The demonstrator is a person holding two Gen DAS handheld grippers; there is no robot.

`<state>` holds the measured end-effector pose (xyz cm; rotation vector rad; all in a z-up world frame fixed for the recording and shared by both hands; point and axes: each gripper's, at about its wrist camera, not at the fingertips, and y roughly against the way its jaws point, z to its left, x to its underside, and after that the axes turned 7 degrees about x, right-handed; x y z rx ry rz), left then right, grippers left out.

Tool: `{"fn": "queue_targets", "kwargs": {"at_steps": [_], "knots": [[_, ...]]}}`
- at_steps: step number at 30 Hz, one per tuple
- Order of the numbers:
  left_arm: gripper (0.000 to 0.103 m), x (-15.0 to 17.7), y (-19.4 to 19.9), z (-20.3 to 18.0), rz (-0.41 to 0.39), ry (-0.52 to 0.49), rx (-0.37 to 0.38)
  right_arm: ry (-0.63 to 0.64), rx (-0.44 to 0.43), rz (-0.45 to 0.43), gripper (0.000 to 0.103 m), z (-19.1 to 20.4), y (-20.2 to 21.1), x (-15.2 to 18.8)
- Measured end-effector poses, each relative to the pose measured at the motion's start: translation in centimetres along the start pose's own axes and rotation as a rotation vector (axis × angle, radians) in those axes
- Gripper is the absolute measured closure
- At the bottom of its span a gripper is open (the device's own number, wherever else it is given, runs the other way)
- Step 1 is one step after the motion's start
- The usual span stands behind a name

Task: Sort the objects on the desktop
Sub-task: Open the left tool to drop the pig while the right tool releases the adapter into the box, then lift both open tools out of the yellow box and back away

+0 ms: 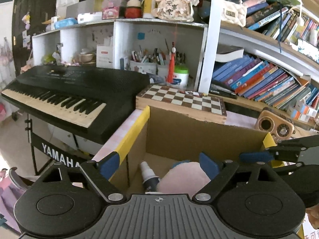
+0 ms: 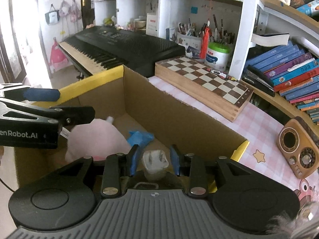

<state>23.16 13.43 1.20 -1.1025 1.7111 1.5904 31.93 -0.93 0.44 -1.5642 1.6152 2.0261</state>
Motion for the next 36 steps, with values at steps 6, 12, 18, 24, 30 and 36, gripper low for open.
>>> {"fn": "queue_targets", "kwargs": {"at_steps": [6, 12, 18, 24, 30, 36], "knots": [[0.009, 0.0, 1.6, -0.3, -0.040, -0.004, 0.031, -0.021, 0.014, -0.041, 0.062, 0.4, 1.7, -0.1], [0.009, 0.0, 3.7, -0.7, -0.079, -0.015, 0.061, -0.053, 0.038, -0.076, 0.062, 0.8, 3.8, 0.1], [0.007, 0.4, 6.3, -1.0, -0.112, -0.026, 0.090, -0.110, 0.082, -0.115, 0.060, 1.1, 6.4, 1.0], [0.004, 1.4, 9.2, -1.1, -0.133, -0.027, 0.118, -0.181, 0.136, -0.142, 0.060, 1.3, 9.8, 2.9], [0.000, 3.0, 12.0, -1.4, -0.140, -0.035, 0.164, -0.238, 0.205, -0.161, 0.056, 2.2, 13.4, 5.4], [0.000, 5.1, 14.1, -1.5, -0.113, -0.059, 0.198, -0.281, 0.257, -0.154, 0.055, 4.1, 16.3, 8.2]]}}
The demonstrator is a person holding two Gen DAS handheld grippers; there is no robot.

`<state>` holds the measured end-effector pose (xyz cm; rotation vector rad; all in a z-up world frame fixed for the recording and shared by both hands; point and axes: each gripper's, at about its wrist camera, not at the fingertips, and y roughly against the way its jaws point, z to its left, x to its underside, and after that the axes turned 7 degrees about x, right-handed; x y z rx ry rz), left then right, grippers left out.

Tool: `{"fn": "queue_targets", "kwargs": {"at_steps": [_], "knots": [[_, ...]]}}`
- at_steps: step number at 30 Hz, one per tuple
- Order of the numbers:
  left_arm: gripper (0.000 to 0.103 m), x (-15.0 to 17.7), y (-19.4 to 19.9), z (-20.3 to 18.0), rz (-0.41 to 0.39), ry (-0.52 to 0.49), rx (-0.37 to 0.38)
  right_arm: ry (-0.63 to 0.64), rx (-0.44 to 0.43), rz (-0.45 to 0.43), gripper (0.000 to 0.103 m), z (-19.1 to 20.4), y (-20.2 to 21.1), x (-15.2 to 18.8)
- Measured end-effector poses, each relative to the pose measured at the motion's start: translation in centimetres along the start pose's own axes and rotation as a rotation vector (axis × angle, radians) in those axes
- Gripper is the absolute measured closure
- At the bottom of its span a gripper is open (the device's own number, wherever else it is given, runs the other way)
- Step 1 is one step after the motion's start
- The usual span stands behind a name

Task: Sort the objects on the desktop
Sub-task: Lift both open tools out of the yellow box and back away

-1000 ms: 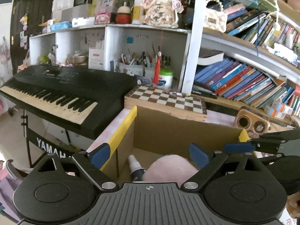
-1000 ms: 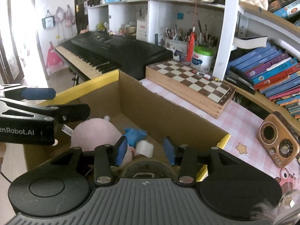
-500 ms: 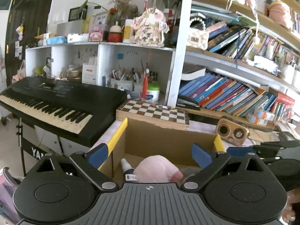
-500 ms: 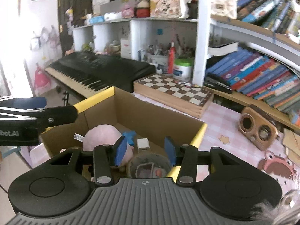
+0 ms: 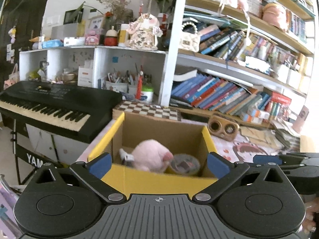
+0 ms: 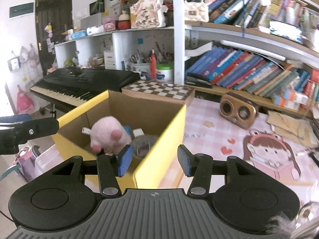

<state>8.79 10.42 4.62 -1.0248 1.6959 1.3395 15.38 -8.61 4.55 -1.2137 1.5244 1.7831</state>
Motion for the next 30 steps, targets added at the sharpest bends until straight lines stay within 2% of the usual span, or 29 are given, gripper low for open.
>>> {"fn": "queue_targets", "kwargs": {"at_steps": [11, 18, 24, 30], "knots": [[0.000, 3.5, 3.7, -1.3, 0.053, -0.003, 0.054, -0.049, 0.086, 0.020, 0.050, 0.9, 5.6, 4.7], [0.000, 5.4, 5.4, -2.2, 0.049, -0.002, 0.091, -0.111, 0.159, 0.029, 0.040, 1.3, 8.7, 8.2], [0.000, 6.3, 5.7, -2.9, 0.051, -0.018, 0.131, -0.158, 0.228, 0.028, 0.026, 1.0, 10.5, 9.9], [0.000, 6.5, 5.7, -3.9, 0.043, -0.049, 0.178, -0.202, 0.276, 0.041, 0.020, 0.4, 11.5, 11.0]]}}
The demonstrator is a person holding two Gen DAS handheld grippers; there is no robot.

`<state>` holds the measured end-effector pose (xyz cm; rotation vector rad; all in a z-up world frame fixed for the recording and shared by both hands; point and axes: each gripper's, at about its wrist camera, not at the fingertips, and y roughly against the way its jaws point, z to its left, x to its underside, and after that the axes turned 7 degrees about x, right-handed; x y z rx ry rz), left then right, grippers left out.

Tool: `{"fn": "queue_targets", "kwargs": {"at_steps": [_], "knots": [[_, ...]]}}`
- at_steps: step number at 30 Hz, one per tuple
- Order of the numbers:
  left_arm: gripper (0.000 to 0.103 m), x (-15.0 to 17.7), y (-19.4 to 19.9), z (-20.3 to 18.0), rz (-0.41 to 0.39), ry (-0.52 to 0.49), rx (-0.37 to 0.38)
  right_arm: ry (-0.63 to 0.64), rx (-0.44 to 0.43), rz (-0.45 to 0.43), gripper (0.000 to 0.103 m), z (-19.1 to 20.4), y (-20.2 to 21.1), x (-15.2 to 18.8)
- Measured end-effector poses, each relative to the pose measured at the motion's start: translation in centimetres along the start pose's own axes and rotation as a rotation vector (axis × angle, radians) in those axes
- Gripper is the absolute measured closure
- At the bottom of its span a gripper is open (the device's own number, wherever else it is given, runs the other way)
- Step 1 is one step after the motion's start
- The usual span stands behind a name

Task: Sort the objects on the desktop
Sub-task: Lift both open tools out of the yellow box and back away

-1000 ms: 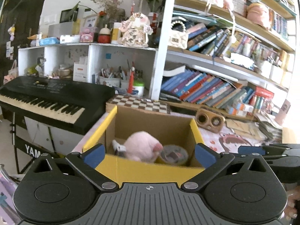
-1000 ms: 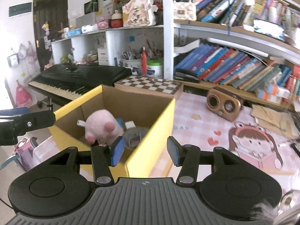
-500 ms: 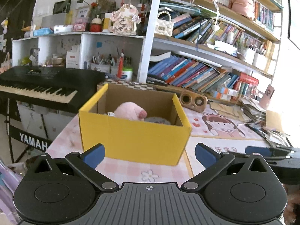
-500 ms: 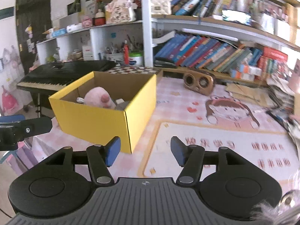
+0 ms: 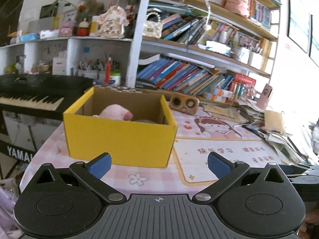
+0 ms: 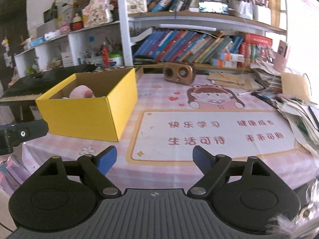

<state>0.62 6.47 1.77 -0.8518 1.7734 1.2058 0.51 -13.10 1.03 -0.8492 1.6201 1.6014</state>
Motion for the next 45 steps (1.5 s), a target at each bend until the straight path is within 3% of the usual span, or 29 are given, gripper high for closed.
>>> {"fn": "queue_targets", "kwargs": {"at_steps": [13, 28, 45], "knots": [[0.000, 0.3, 0.2, -0.9, -0.001, -0.008, -0.025, -0.001, 0.023, 0.027, 0.013, -0.8, 0.3, 0.5], [0.000, 0.8, -0.3, -1.0, 0.071, 0.025, -0.004, 0.021, 0.006, 0.046, 0.013, -0.7, 0.6, 0.8], [0.000, 1.1, -0.5, -1.1, 0.089, 0.044, 0.030, 0.023, -0.001, 0.063, 0.012, -0.7, 0.6, 1.2]]}}
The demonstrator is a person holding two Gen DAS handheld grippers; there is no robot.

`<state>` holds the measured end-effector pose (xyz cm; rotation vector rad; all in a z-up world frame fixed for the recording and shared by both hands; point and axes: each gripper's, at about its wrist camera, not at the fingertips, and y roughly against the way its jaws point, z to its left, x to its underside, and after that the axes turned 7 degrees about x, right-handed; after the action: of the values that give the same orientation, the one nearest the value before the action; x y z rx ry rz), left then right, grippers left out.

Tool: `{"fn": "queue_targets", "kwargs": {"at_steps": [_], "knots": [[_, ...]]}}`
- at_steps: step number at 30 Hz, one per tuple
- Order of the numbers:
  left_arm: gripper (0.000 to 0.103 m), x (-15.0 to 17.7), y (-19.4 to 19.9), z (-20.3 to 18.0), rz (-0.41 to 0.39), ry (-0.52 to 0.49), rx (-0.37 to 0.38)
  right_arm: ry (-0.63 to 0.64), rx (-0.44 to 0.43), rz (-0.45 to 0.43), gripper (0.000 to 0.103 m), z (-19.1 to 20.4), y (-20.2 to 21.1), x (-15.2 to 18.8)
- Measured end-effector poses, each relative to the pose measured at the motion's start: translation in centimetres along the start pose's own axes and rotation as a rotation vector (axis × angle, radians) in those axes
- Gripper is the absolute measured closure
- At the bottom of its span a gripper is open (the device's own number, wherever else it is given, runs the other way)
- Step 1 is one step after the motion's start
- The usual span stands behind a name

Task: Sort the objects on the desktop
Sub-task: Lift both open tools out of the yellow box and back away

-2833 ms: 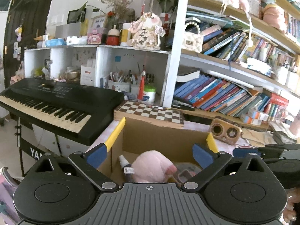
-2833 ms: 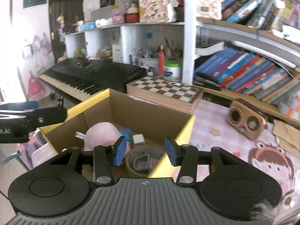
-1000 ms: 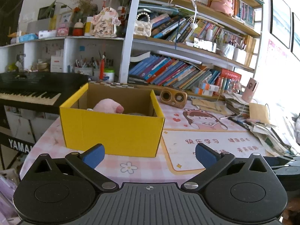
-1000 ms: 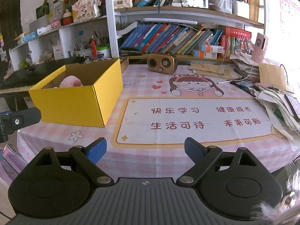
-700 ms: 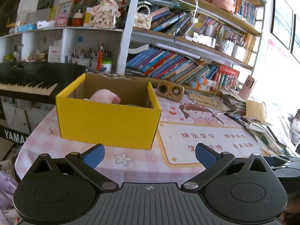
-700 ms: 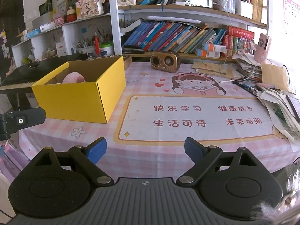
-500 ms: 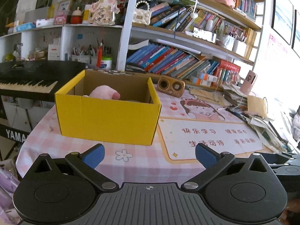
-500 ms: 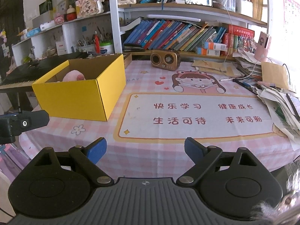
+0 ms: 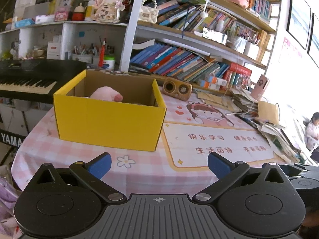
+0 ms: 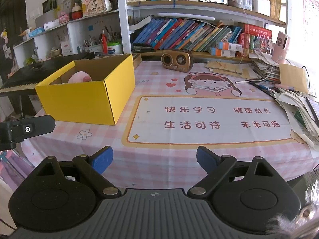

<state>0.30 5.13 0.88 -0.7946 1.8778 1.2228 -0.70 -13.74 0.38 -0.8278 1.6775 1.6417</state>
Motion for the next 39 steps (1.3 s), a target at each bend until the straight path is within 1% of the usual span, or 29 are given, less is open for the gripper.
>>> {"fn": "queue_targets", "kwargs": {"at_steps": [2, 11, 26, 30, 39], "knots": [[0.000, 0.0, -0.1, -0.1, 0.005, -0.003, 0.000, 0.001, 0.002, 0.001, 0.009, 0.1, 0.0, 0.1], [0.000, 0.1, -0.6, -0.5, 0.036, -0.020, -0.009, -0.001, 0.007, 0.001, 0.002, -0.2, -0.1, 0.2], [0.000, 0.0, -1.1, -0.3, 0.055, -0.018, -0.009, 0.002, 0.007, 0.017, 0.002, -0.2, -0.5, 0.0], [0.000, 0.1, -1.0, -0.1, 0.038, -0.002, -0.020, 0.003, 0.008, 0.022, 0.002, -0.2, -0.6, 0.0], [0.000, 0.0, -1.2, 0.3, 0.033, 0.011, -0.024, -0.003, 0.009, 0.039, 0.002, -0.4, -1.3, -0.2]]}}
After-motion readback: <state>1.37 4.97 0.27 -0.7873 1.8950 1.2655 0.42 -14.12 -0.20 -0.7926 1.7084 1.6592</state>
